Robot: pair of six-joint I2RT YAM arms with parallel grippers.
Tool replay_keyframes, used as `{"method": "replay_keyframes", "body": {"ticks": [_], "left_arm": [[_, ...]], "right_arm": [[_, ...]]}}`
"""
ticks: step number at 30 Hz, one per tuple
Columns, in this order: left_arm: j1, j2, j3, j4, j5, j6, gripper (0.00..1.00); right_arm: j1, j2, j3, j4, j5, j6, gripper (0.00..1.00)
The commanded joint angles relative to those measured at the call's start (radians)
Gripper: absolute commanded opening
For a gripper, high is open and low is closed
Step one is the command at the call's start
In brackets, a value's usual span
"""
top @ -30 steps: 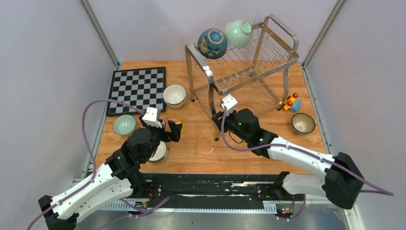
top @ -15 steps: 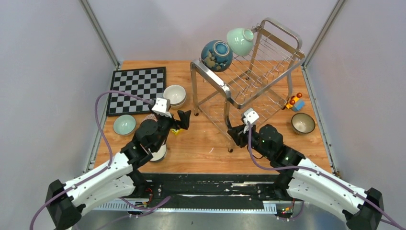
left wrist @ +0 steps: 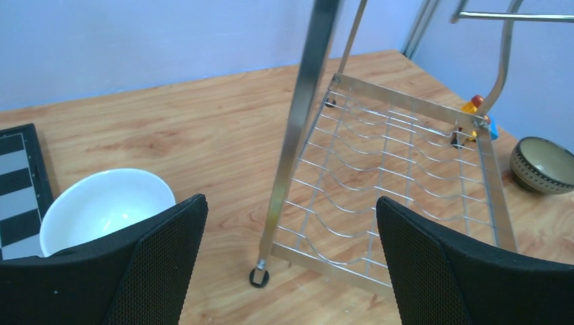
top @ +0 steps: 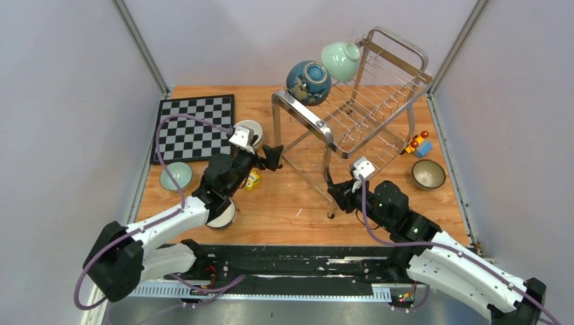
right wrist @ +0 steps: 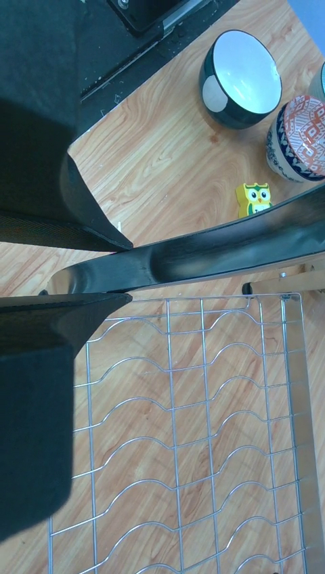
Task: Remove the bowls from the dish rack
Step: Adjust the dish rack at the center of the board.
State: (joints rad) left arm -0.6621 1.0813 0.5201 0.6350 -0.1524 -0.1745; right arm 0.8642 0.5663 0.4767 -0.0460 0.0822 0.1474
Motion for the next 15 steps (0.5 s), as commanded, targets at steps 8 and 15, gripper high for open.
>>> {"method": "replay_keyframes", "body": {"ticks": [8, 15], "left_arm": [[0.091, 0.235, 0.096, 0.284, 0.178, -0.004, 0.89], [0.096, 0.303, 0.127, 0.308, 0.244, -0.015, 0.55]], "right_arm": [[0.002, -0.067, -0.016, -0.073, 0.011, 0.074, 0.0], [0.002, -0.076, -0.009, -0.097, 0.04, 0.079, 0.0]]}}
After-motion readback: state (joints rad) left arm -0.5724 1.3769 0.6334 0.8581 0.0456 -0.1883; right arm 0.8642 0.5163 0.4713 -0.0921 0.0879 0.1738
